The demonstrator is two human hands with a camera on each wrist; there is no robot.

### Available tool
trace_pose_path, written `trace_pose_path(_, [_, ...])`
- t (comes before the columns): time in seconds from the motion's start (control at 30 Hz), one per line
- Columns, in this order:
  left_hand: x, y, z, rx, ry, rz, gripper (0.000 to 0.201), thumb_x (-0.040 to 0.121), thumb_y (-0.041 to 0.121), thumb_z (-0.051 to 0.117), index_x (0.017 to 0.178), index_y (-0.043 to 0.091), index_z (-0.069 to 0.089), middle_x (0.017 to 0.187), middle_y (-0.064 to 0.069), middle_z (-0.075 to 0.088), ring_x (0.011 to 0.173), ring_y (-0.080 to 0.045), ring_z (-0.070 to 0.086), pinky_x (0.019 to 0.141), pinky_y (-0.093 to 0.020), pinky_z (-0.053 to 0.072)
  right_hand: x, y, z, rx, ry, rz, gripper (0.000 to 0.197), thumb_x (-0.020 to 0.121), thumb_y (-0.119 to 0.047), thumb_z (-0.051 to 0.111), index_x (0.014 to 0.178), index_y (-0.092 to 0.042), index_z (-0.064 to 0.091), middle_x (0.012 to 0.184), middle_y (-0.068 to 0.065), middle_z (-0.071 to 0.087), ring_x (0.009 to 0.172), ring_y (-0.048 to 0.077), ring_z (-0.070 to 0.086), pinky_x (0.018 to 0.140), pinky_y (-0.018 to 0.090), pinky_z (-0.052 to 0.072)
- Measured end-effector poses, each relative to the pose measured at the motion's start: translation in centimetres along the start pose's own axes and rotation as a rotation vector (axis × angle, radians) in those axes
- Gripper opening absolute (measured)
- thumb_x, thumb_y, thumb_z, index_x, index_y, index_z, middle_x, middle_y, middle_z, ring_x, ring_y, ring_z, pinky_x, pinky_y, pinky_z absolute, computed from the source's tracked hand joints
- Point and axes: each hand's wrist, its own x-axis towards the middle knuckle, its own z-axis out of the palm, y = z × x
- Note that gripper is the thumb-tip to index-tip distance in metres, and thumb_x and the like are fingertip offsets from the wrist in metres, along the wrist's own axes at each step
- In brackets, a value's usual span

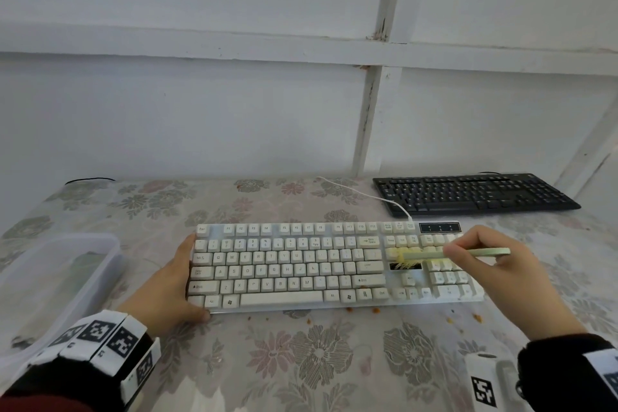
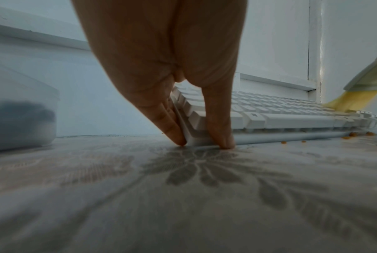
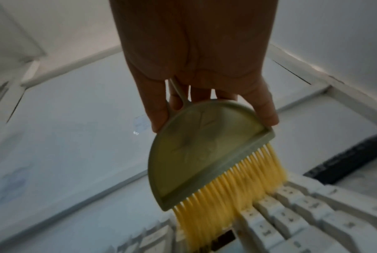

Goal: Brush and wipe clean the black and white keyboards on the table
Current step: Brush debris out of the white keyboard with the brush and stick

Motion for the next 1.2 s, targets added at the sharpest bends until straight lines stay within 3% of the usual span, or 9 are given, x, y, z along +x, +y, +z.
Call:
trace_pose_path(0.07, [0.1, -0.1, 0.0, -0.005, -0.004, -0.004, 0.121, 0.062, 0.011, 0.082, 0.144, 0.034, -0.004, 0.101, 0.024, 0.047, 0.085, 0.005, 0.053, 0.064, -0.007, 0.042, 0.1, 0.3, -0.3, -0.003, -0.003, -0.001, 0.02, 0.085, -0.02, 0.067, 0.066, -0.019, 0.061, 0.07, 0.008, 0.06, 0.066, 0.027, 0.049, 0.057, 0.022, 0.036])
trace_pose_path(0.27, [-0.1, 0.2, 0.1, -0.008, 0.023, 0.0, 0.117, 0.062, 0.01, 0.082, 0.129, 0.047, -0.007, 0.098, 0.027, 0.044, 0.082, 0.007, 0.052, 0.06, -0.007, 0.043, 1.1, 1.8, -3.1, -0.09, 0.095, 0.015, 0.016, 0.083, -0.016, 0.069, 0.069, -0.02, 0.062, 0.061, -0.002, 0.058, 0.056, 0.006, 0.049, 0.046, 0.009, 0.033])
trace_pose_path(0.37, [-0.1, 0.3, 0.0, -0.01, 0.018, -0.006, 0.118, 0.063, 0.009, 0.082, 0.129, 0.046, -0.008, 0.098, 0.028, 0.044, 0.081, 0.009, 0.051, 0.06, -0.006, 0.044, 1.1, 1.7, -3.7, -0.016, 0.134, 0.039, 0.017, 0.076, -0.03, 0.072, 0.07, -0.017, 0.064, 0.064, 0.012, 0.054, 0.053, 0.01, 0.041, 0.044, 0.024, 0.031])
trace_pose_path(0.5, [-0.2, 0.4, -0.1, -0.004, -0.003, -0.028, 0.121, 0.064, 0.009, 0.082, 0.145, 0.032, -0.005, 0.097, 0.027, 0.044, 0.082, 0.009, 0.051, 0.06, -0.006, 0.043, 0.7, 2.1, -4.0, 0.026, 0.136, 0.077, 0.056, 0.059, -0.064, 0.067, 0.075, -0.011, 0.065, 0.07, 0.02, 0.054, 0.06, 0.016, 0.042, 0.058, 0.042, 0.032])
trace_pose_path(0.67, [-0.2, 0.4, -0.1, 0.007, -0.01, -0.032, 0.122, 0.063, 0.011, 0.082, 0.145, 0.031, -0.006, 0.097, 0.026, 0.042, 0.081, 0.008, 0.05, 0.062, -0.005, 0.041, 1.3, 4.2, -5.8, -0.078, 0.186, 0.075, 0.018, 0.084, -0.021, 0.069, 0.067, -0.016, 0.063, 0.049, -0.001, 0.05, 0.047, 0.008, 0.042, 0.038, 0.013, 0.028])
trace_pose_path(0.8, [-0.2, 0.5, -0.1, 0.006, -0.011, -0.023, 0.123, 0.063, 0.011, 0.082, 0.146, 0.031, -0.006, 0.097, 0.026, 0.042, 0.081, 0.009, 0.049, 0.062, -0.004, 0.041, 1.1, 4.6, -5.7, -0.024, 0.11, 0.064, 0.01, 0.082, -0.022, 0.069, 0.074, -0.016, 0.067, 0.067, 0.007, 0.061, 0.066, 0.025, 0.051, 0.049, 0.012, 0.035])
trace_pose_path(1.03, [-0.2, 0.2, 0.0, -0.014, -0.003, 0.006, 0.121, 0.064, 0.01, 0.081, 0.144, 0.033, -0.006, 0.098, 0.029, 0.043, 0.083, 0.01, 0.05, 0.063, -0.005, 0.042, 0.7, 1.0, -4.1, -0.197, 0.272, 0.02, 0.013, 0.083, -0.029, 0.067, 0.072, -0.031, 0.06, 0.067, -0.01, 0.061, 0.067, 0.013, 0.053, 0.052, 0.022, 0.039])
trace_pose_path(1.13, [-0.1, 0.1, 0.1, -0.022, 0.008, 0.026, 0.118, 0.064, 0.009, 0.081, 0.137, 0.041, -0.005, 0.099, 0.026, 0.045, 0.084, 0.012, 0.049, 0.063, -0.004, 0.042, -0.6, -4.2, 0.5, -0.081, 0.107, -0.07, 0.021, 0.084, -0.022, 0.067, 0.064, -0.024, 0.06, 0.066, -0.011, 0.061, 0.055, 0.005, 0.051, 0.045, 0.009, 0.036])
trace_pose_path(1.2, [0.0, 0.1, 0.1, -0.025, 0.013, 0.035, 0.118, 0.063, 0.009, 0.081, 0.139, 0.04, -0.004, 0.1, 0.025, 0.045, 0.084, 0.012, 0.049, 0.063, -0.004, 0.042, -1.7, -7.1, 4.8, -0.004, -0.077, -0.122, 0.019, 0.084, -0.026, 0.066, 0.066, -0.023, 0.061, 0.069, -0.011, 0.062, 0.059, 0.002, 0.055, 0.057, 0.009, 0.043])
